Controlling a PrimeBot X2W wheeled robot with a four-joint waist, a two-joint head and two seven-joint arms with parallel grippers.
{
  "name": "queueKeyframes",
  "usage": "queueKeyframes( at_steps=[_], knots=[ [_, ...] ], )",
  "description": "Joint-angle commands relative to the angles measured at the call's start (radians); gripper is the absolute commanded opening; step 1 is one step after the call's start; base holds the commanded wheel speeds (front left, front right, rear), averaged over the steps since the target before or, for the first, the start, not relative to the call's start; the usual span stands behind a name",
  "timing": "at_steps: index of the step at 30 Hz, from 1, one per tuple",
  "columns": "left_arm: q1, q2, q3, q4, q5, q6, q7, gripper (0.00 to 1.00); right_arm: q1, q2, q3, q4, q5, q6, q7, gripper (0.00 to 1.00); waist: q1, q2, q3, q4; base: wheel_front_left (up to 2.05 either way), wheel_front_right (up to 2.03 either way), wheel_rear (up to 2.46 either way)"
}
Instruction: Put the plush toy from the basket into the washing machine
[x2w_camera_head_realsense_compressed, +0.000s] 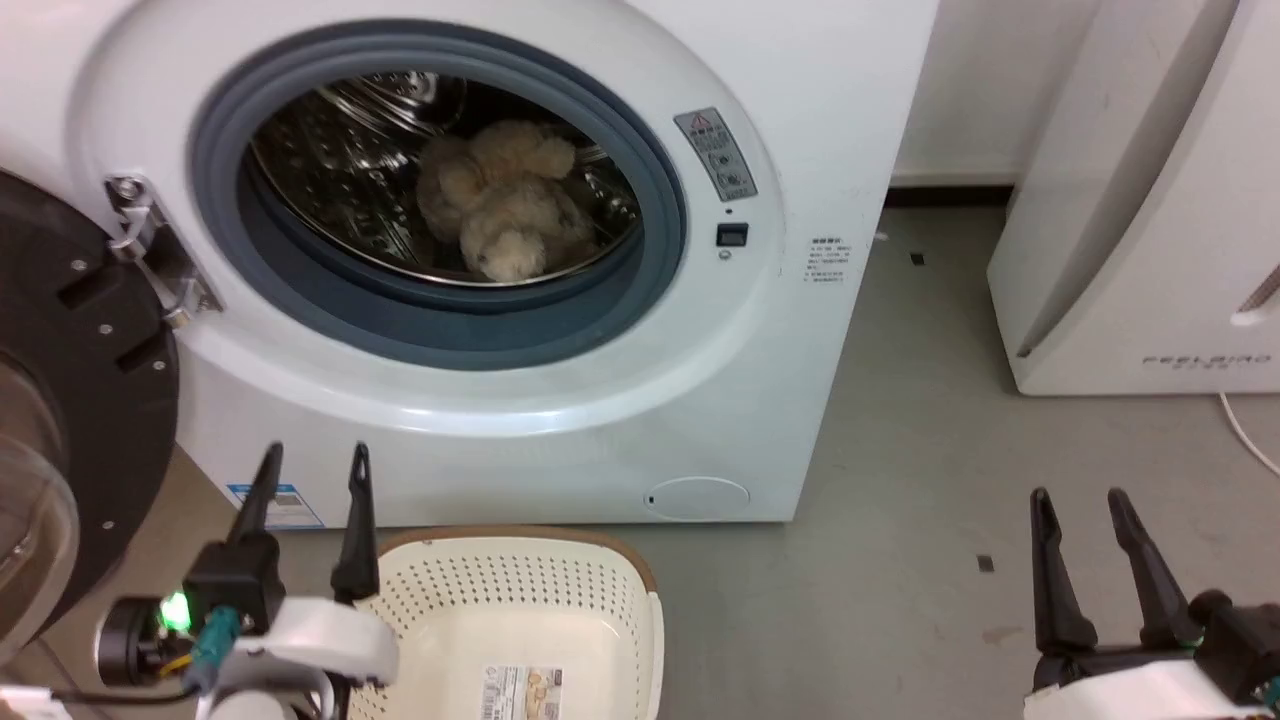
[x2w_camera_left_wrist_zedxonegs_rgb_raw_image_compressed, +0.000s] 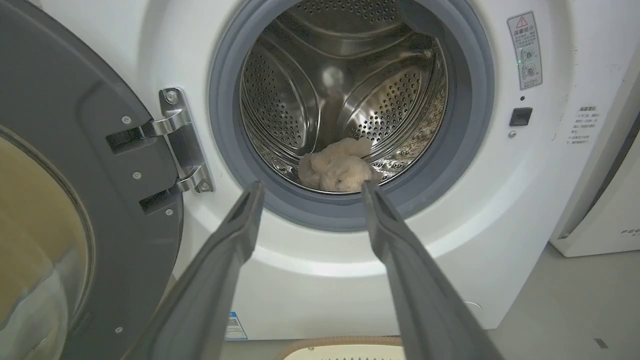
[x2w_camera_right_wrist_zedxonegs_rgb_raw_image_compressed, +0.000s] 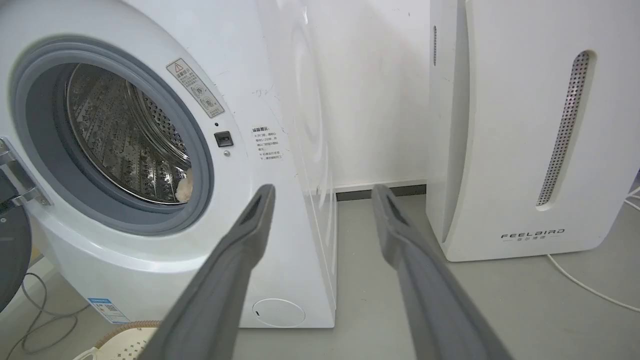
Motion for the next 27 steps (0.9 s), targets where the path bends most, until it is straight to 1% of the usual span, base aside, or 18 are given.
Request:
queueKeyframes(
  at_steps=[1, 6, 12, 13, 27],
  knots=[
    [0.021, -0.007, 0.001, -0.009, 0.007, -0.005, -0.004, 1.00, 0.017, -0.001, -0.001, -0.003, -0.009, -0.001, -0.004, 1.00, 0.0002, -0.0001, -0.017, 0.012, 0.00, 0.00, 0.00],
    [0.073, -0.021, -0.007, -0.018, 0.012, -0.017, -0.004, 1.00, 0.041, -0.001, -0.003, -0.007, -0.014, -0.001, -0.004, 1.00, 0.0002, -0.0001, -0.039, 0.032, 0.00, 0.00, 0.00],
    [0.087, -0.034, -0.008, -0.014, 0.011, -0.024, -0.004, 1.00, 0.056, -0.001, -0.003, -0.005, -0.017, -0.001, -0.004, 1.00, 0.0002, -0.0001, -0.054, 0.050, 0.00, 0.00, 0.00],
    [0.074, -0.030, -0.009, -0.012, 0.009, -0.020, 0.001, 0.00, 0.045, 0.000, -0.002, -0.002, -0.009, 0.000, 0.000, 0.00, 0.0002, -0.0001, -0.053, 0.050, 0.00, 0.00, 0.00],
    [0.079, -0.034, -0.013, -0.030, 0.013, -0.016, 0.027, 0.00, 0.037, 0.000, 0.005, -0.008, -0.029, 0.000, 0.026, 0.00, 0.0002, -0.0001, -0.054, 0.045, 0.00, 0.00, 0.00]
  ],
)
